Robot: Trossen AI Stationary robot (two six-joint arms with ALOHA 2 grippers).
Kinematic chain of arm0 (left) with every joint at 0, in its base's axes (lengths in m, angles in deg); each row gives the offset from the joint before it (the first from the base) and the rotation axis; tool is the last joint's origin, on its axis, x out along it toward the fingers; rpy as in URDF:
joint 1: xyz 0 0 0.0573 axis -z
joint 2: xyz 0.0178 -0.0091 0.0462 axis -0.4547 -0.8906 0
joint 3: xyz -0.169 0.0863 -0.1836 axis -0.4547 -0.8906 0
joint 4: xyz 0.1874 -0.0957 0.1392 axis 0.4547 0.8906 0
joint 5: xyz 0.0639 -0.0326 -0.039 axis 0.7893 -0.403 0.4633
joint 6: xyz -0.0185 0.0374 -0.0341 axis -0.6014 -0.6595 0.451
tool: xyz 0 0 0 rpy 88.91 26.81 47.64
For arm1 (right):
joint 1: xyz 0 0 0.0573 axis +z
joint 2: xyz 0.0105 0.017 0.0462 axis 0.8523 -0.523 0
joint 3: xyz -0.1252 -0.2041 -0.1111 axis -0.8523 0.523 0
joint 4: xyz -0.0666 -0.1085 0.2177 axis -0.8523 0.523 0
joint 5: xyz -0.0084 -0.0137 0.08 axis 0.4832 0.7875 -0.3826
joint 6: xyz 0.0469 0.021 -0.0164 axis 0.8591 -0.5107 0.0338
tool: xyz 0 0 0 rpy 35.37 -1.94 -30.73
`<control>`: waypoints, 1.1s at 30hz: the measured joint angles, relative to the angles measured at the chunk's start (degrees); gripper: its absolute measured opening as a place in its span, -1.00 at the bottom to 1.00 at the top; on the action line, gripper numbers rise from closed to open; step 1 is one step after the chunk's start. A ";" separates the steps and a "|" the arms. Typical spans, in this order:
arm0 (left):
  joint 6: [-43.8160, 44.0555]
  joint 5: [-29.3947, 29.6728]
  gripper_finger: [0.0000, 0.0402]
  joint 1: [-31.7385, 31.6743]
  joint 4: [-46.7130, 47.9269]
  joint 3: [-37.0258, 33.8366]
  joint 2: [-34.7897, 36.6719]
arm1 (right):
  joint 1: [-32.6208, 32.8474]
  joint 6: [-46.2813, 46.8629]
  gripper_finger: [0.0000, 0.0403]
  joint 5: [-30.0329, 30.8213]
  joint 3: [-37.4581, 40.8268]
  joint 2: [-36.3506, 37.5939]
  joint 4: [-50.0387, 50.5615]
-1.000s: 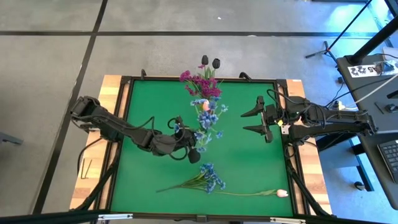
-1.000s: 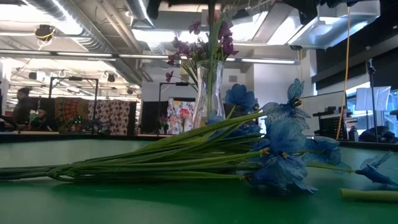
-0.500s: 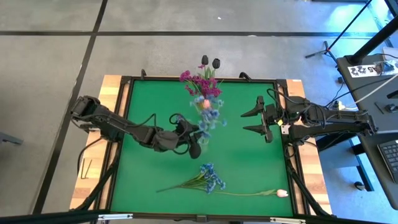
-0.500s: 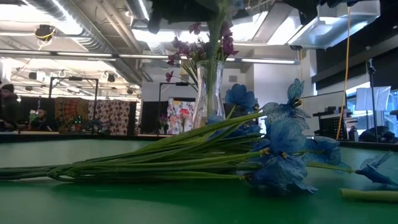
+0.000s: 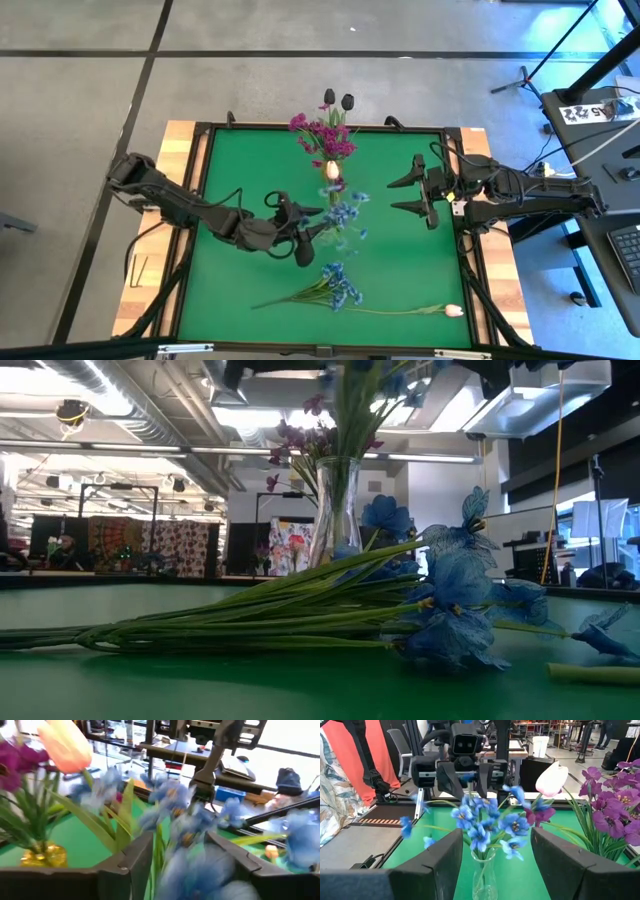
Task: Sort flowers into vase by color
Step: Put the left blue flowers into the transparent vase, then put the blue flowers into the transparent vase
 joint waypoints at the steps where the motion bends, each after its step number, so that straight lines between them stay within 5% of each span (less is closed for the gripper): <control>1: 0.02 1.18 -0.12 0.65 1.83 0.31 0.55 | 0.00 0.00 0.16 0.00 0.00 -0.01 -0.16; 13: 0.28 8.79 0.01 6.77 9.82 1.96 8.89 | 0.00 0.29 0.16 -0.44 0.00 0.02 -1.72; 21: 1.54 7.61 0.01 12.89 14.03 1.96 10.46 | 0.00 0.66 0.16 -0.44 0.00 0.01 -1.67; 27: 8.99 7.36 0.01 17.24 20.50 1.96 10.35 | 0.04 0.66 0.16 -0.44 0.00 0.01 -2.73; 33: 20.15 0.54 0.01 19.17 30.16 1.96 7.81 | 0.04 0.62 0.16 -0.42 0.00 0.29 -2.81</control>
